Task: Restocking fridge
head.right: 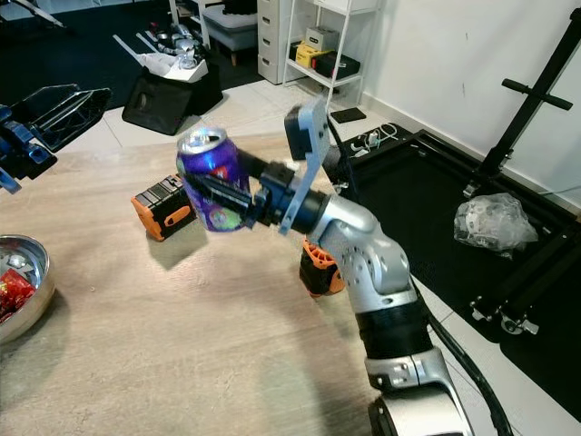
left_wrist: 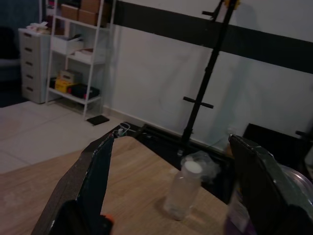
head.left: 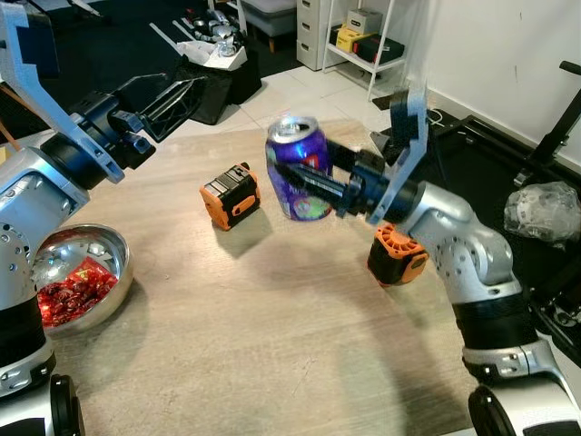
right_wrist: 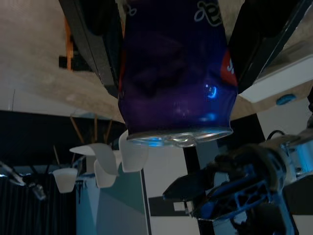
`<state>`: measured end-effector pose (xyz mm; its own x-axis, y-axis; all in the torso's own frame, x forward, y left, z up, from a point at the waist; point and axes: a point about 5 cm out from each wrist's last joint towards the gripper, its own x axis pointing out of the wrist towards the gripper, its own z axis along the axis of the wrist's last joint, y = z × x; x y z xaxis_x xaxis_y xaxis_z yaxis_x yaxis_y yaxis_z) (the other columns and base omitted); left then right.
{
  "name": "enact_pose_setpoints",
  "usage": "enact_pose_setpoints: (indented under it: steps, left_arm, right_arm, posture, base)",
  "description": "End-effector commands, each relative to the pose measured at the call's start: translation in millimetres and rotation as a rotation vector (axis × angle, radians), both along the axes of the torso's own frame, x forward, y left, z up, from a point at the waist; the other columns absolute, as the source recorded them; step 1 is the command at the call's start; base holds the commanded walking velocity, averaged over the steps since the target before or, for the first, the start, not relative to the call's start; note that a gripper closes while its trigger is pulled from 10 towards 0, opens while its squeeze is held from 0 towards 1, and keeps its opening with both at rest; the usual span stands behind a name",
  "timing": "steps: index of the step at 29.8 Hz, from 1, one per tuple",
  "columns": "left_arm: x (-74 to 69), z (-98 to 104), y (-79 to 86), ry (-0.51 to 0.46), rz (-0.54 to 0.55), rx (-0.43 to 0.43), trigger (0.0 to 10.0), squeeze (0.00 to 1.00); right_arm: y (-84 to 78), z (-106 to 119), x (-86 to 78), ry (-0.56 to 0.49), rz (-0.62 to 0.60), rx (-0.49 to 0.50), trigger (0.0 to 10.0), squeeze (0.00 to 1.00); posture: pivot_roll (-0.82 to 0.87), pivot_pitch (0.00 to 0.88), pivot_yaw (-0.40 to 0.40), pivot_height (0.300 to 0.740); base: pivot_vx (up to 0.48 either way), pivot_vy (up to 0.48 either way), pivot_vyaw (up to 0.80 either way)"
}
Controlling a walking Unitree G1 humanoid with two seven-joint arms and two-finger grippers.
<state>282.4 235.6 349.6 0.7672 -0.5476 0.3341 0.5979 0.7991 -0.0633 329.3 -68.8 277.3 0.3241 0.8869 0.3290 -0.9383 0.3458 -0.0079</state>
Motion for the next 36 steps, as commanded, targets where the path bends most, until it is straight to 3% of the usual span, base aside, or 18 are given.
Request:
enact_pose_setpoints:
  steps: [1,5,10,13,18,28,29,30,31,32,33,34,36]
  left_arm:
    - [2.1,-3.1,0.0,-0.003,0.03,0.005,10.0,0.0]
    - [7.2,-7.0,-1.6,0.0,0.068,-0.038,10.0,0.0]
    - [20.8,-26.5,-12.1,0.028,0.194,-0.059,10.0,0.0]
    - [27.4,-33.5,-13.9,0.033,0.299,-0.02,10.0,0.0]
    - [31.0,-44.6,-22.7,0.047,0.349,0.015,10.0,0.0]
    - [33.2,-52.1,-33.9,0.05,0.376,0.021,10.0,0.0]
    - [33.5,-51.8,-33.8,0.046,0.383,0.022,10.0,0.0]
    - [33.6,-51.6,-33.4,0.045,0.385,0.022,10.0,0.0]
    - [33.6,-51.5,-33.2,0.045,0.387,0.023,10.0,0.0]
    - [33.8,-51.3,-32.7,0.044,0.391,0.023,10.0,0.0]
    - [33.9,-51.2,-32.4,0.044,0.393,0.023,10.0,0.0]
    - [33.9,-50.9,-31.9,0.044,0.396,0.022,10.0,0.0]
    - [34.0,-50.7,-31.5,0.044,0.4,0.021,10.0,0.0]
  right_arm:
    - [-3.8,3.9,-0.5,-0.02,-0.024,0.003,10.0,0.0]
    - [-6.8,5.8,2.2,-0.02,-0.062,0.015,10.0,0.0]
    - [-4.0,1.3,3.5,-0.069,-0.133,-0.07,10.0,0.0]
    - [-4.7,-1.3,6.7,-0.115,-0.194,-0.15,10.0,0.0]
    - [-6.9,-4.5,10.4,-0.145,-0.251,-0.24,10.0,0.0]
    - [-9.7,-3.1,13.8,-0.126,-0.3,-0.185,10.0,0.0]
    - [-8.7,-3.2,14.2,-0.117,-0.3,-0.167,8.8,0.0]
    - [-8.4,-3.3,14.3,-0.114,-0.297,-0.162,8.8,0.0]
    - [-8.2,-3.3,14.3,-0.113,-0.296,-0.159,1.6,0.0]
    - [-7.9,-3.4,14.6,-0.112,-0.297,-0.157,1.6,0.0]
    - [-7.8,-3.4,14.7,-0.112,-0.298,-0.157,4.6,0.0]
    - [-7.9,-3.2,15.6,-0.109,-0.303,-0.155,10.0,0.0]
    - [-8.9,-1.9,17.7,-0.103,-0.322,-0.145,10.0,0.0]
  posture:
    - [0.04,0.095,-0.021,0.74]
    - [0.03,0.097,-0.022,0.74]
    - [0.03,0.098,-0.025,0.74]
    - [0.02,0.098,-0.026,0.74]
    - [0.02,0.097,-0.028,0.74]
    - [0.02,0.097,-0.025,0.74]
    - [0.02,0.095,-0.024,0.74]
    - [0.02,0.095,-0.024,0.74]
    - [0.02,0.095,-0.024,0.74]
    - [0.02,0.095,-0.024,0.74]
    - [0.02,0.095,-0.024,0.74]
    - [0.02,0.095,-0.024,0.74]
    - [0.02,0.095,-0.024,0.74]
  base:
    - [0.0,0.0,0.0]
    - [0.0,0.0,0.0]
    - [0.0,0.0,0.0]
    - [0.0,0.0,0.0]
    - [0.0,0.0,0.0]
    - [0.0,0.0,0.0]
    - [0.0,0.0,0.0]
    - [0.0,0.0,0.0]
    - [0.0,0.0,0.0]
    - [0.0,0.0,0.0]
    - [0.0,0.0,0.0]
    - [0.0,0.0,0.0]
    - [0.0,0.0,0.0]
